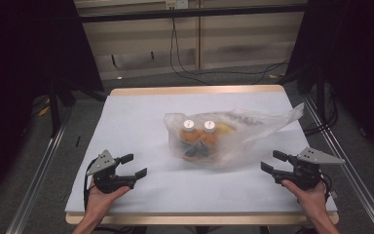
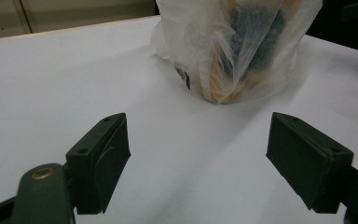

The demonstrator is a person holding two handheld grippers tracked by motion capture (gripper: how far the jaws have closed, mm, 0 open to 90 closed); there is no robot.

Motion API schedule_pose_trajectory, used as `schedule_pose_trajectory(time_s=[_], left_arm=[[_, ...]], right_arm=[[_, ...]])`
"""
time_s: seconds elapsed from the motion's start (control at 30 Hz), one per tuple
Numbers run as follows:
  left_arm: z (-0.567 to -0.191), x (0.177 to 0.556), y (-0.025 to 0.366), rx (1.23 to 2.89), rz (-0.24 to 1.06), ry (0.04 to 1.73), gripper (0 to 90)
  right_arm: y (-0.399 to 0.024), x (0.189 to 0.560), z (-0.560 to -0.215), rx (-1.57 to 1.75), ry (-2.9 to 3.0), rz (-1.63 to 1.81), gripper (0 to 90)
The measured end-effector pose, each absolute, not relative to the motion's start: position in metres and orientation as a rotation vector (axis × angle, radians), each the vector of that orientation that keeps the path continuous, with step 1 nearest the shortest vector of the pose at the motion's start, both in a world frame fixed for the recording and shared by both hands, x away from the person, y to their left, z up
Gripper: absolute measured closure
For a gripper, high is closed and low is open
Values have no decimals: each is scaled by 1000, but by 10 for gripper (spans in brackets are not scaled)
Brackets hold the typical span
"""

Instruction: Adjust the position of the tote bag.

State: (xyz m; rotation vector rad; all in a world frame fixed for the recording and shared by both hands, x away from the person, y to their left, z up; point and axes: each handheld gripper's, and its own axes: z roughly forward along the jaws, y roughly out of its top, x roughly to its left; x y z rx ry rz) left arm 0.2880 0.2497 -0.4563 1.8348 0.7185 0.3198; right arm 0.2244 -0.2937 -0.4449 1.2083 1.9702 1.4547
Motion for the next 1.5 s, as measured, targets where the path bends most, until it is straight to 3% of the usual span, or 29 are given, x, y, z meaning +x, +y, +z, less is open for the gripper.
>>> schedule_pose_trajectory(time_s=[0.9, 1.23, 1.5], left_arm=[[-406, 334, 211, 1805, 305, 626, 443], [-385, 354, 196, 1790, 302, 608, 466], [-373, 375, 185, 1775, 281, 603, 448]], right_arm=[[-290, 261, -401, 1145, 1998, 1508, 477], [-295, 278, -382, 1146, 1954, 1510, 459], [-296, 296, -372, 1141, 1962, 1513, 377]])
